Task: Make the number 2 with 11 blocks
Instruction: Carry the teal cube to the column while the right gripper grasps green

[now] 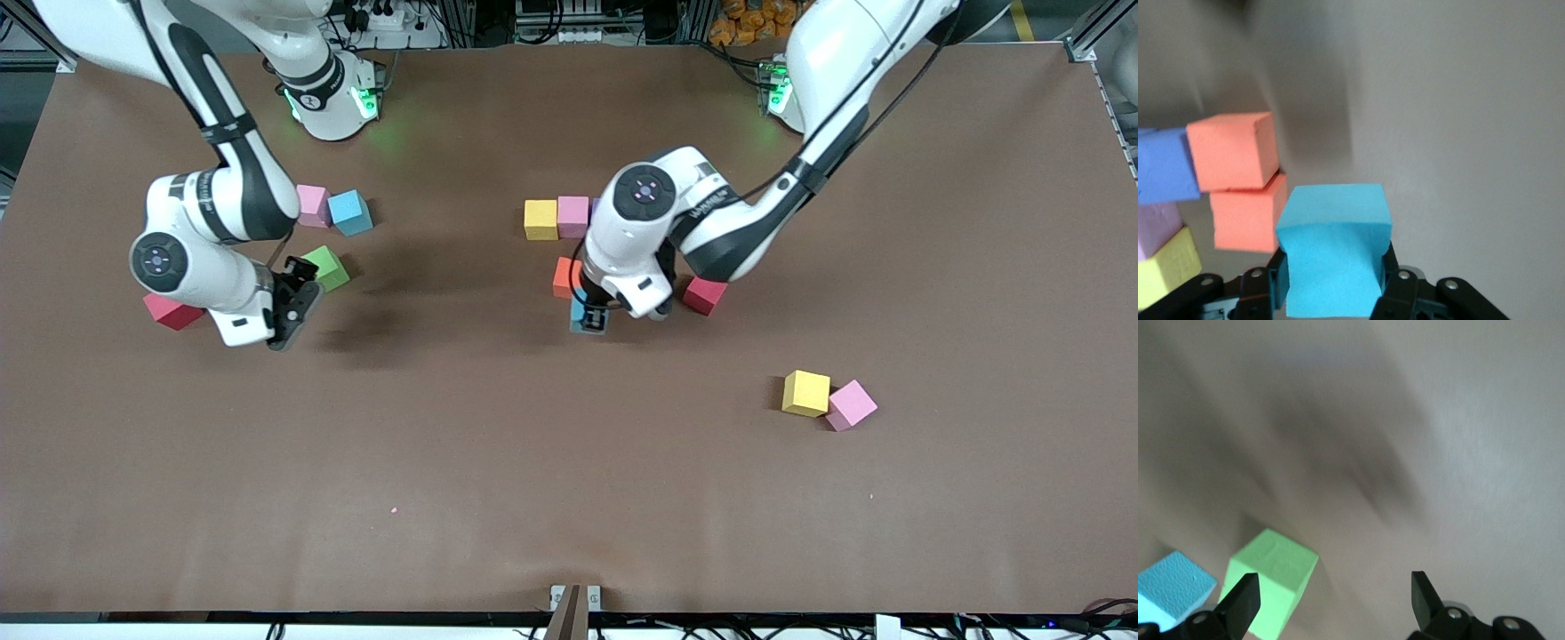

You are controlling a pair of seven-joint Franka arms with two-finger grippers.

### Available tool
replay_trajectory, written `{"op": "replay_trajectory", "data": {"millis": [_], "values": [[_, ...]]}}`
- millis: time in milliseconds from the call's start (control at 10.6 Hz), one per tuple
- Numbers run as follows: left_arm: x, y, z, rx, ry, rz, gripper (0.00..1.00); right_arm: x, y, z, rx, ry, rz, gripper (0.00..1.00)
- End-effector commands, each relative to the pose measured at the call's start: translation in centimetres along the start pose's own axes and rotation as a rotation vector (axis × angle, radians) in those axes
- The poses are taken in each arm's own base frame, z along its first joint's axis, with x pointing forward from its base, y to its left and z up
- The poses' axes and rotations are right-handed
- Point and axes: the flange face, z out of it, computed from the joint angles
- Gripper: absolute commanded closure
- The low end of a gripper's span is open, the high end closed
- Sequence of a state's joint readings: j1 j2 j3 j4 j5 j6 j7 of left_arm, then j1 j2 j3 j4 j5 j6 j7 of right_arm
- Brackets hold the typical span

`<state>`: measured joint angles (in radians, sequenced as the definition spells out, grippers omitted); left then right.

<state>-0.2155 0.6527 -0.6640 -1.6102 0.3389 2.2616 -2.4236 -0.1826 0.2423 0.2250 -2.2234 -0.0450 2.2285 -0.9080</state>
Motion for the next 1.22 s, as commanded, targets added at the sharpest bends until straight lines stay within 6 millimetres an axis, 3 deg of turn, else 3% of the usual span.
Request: {"op": "replay_trajectory", "data": {"millis": [0, 188, 377, 471, 753, 847, 1130], "values": [[-2.3, -1.6, -0.3, -0.001, 0.022, -0.022, 0.52, -1.4, -1.6, -0.3, 0.005, -0.005, 0.062, 0.0], [-4.2, -3.3, 0.8, 0.041, 0.005, -0.037, 0.52, -2.5, -3.0, -0.1, 0.013, -0.026, 0.296, 0.0], [-5.5, -4.3, 0.8, 0.051, -0.004, -0.063, 0.52, -1.7, -6.7, -0.9, -0.071, 0.008, 0.318, 0.0], [-6.9, -5.7, 1.0, 0.056, -0.005, -0.051, 0.52, -2.4, -7.5, -0.5, -0.104, 0.036, 0.318, 0.0], [-8.3, -7.3, 2.0, 0.082, -0.009, -0.052, 0.53, -3.4, -9.1, 1.8, -0.199, 0.137, 0.295, 0.0], [-9.5, -8.3, 2.3, 0.091, -0.013, -0.036, 0.53, -3.5, -9.1, 2.0, -0.199, 0.138, 0.293, 0.0], [-10.6, -10.0, 3.9, 0.125, -0.009, -0.028, 0.53, -3.4, -9.1, 2.9, -0.188, 0.134, 0.292, 0.0]]}}
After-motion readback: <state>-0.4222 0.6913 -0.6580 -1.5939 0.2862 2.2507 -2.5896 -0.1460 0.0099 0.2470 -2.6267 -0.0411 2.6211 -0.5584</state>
